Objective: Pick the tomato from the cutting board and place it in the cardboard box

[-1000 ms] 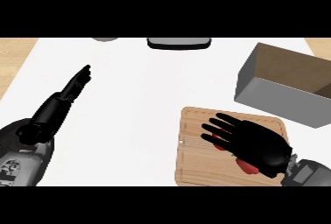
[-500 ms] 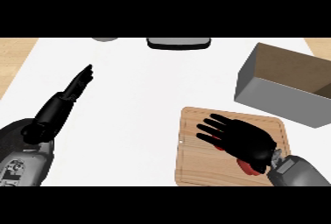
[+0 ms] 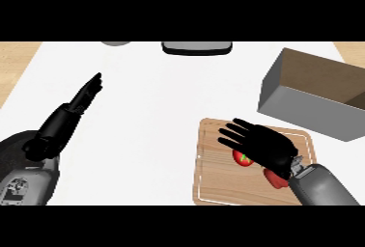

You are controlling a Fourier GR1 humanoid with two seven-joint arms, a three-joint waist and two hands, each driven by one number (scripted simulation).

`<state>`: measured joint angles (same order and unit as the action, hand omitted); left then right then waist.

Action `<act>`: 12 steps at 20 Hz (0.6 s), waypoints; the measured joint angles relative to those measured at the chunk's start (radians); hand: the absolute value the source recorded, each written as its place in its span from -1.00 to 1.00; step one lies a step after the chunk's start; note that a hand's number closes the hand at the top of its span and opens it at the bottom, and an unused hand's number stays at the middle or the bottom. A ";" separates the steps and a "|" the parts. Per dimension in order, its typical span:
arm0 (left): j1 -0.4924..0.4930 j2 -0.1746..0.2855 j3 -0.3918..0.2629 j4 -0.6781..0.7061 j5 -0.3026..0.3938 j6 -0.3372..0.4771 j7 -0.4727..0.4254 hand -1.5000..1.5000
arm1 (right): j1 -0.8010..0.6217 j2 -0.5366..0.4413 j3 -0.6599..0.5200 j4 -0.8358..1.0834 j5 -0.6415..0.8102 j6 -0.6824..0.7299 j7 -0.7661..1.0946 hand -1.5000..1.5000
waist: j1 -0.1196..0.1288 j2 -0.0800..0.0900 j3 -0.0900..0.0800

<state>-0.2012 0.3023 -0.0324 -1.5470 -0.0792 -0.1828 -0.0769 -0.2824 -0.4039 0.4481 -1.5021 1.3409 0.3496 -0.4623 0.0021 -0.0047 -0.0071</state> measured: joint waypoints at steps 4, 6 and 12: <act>-0.004 -0.007 0.015 -0.018 -0.007 -0.008 0.017 0.00 | -0.018 0.021 -0.018 0.042 0.025 0.007 -0.024 -1.00 | 0.000 -0.001 -0.002; 0.006 -0.019 0.010 -0.016 -0.021 -0.003 0.009 0.00 | -0.033 0.039 -0.016 0.088 0.043 -0.006 -0.037 1.00 | 0.001 -0.002 -0.003; -0.004 -0.036 0.015 0.005 -0.032 -0.005 -0.005 0.00 | -0.040 0.035 -0.013 0.121 0.055 -0.106 -0.147 1.00 | 0.000 -0.005 -0.008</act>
<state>-0.2056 0.2661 -0.0177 -1.5421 -0.1116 -0.1880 -0.0820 -0.3225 -0.3690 0.4349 -1.3812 1.3964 0.2435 -0.6090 0.0025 -0.0099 -0.0155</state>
